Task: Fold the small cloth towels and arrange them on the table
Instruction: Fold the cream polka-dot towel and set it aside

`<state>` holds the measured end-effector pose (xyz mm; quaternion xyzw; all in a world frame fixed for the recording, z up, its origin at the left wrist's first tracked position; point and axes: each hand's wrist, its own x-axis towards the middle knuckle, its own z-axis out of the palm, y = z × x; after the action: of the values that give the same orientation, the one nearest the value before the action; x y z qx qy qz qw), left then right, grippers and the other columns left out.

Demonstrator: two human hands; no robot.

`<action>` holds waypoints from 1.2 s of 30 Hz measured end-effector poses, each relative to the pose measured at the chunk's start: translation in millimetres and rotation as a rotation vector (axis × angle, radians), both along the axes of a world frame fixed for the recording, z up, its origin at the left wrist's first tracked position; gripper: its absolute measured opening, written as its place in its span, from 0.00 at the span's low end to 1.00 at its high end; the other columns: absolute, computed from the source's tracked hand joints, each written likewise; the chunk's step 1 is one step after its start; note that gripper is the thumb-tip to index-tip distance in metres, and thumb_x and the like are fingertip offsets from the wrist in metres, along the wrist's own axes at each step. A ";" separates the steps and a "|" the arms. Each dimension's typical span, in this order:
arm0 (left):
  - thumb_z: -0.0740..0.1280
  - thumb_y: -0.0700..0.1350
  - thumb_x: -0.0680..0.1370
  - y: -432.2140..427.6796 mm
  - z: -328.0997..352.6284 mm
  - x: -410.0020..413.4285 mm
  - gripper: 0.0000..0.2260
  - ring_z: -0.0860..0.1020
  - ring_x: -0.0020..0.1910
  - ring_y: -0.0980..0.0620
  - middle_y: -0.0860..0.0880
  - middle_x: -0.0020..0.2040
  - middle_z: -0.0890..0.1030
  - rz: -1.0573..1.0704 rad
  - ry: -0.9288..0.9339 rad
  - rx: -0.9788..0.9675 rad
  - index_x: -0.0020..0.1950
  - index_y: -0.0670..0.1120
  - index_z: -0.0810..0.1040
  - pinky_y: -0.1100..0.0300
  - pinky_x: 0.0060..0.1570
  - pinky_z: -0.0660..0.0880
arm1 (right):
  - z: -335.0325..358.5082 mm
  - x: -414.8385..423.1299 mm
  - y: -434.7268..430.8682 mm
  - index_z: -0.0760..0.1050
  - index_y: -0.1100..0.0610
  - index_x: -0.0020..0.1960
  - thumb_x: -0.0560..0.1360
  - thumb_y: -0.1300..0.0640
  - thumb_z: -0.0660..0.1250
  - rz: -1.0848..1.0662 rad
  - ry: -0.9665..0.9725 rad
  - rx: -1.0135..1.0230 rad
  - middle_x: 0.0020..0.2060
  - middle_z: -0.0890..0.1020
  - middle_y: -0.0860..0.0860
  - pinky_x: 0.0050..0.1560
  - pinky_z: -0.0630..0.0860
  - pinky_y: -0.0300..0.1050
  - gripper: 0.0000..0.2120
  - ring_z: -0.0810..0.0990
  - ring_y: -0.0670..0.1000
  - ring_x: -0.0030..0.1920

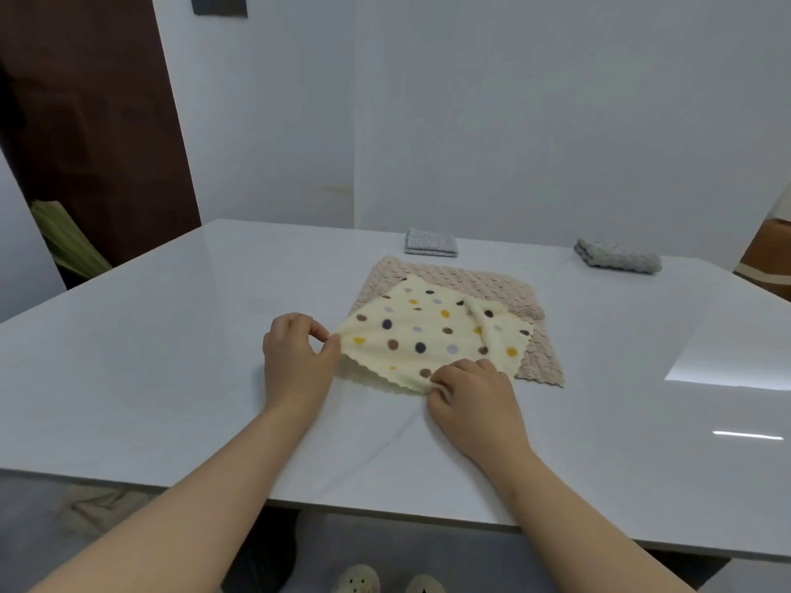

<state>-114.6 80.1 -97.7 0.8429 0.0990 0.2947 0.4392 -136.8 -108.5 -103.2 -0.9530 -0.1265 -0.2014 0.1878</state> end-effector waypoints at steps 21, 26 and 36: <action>0.73 0.51 0.70 0.3 5.2 -53.5 0.22 0.73 0.45 0.62 0.60 0.47 0.72 -0.619 0.256 0.412 0.60 0.57 0.68 0.70 0.48 0.67 | 14.5 -39.3 -40.8 0.71 0.53 0.50 0.76 0.60 0.57 -0.068 0.176 0.365 0.39 0.75 0.46 0.38 0.69 0.40 0.06 0.73 0.46 0.37; 0.68 0.44 0.75 8.2 2.5 -43.9 0.04 0.73 0.49 0.60 0.57 0.49 0.78 -0.575 0.149 0.467 0.48 0.51 0.78 0.70 0.45 0.64 | 12.0 -39.9 -58.2 0.72 0.55 0.56 0.72 0.63 0.59 -0.112 0.210 0.209 0.46 0.78 0.48 0.45 0.68 0.43 0.14 0.73 0.50 0.48; 0.61 0.42 0.78 19.9 4.6 -37.6 0.08 0.73 0.37 0.53 0.53 0.36 0.80 -0.489 0.149 -0.007 0.42 0.51 0.75 0.62 0.40 0.67 | 11.4 -40.6 -63.4 0.76 0.52 0.55 0.74 0.60 0.60 -0.196 0.151 0.306 0.44 0.77 0.47 0.48 0.66 0.41 0.12 0.75 0.51 0.50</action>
<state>-152.1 100.0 -93.1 0.8597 -0.0749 0.1166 0.4916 -177.4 -171.9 -91.8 -0.9336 0.0136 -0.1634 0.3187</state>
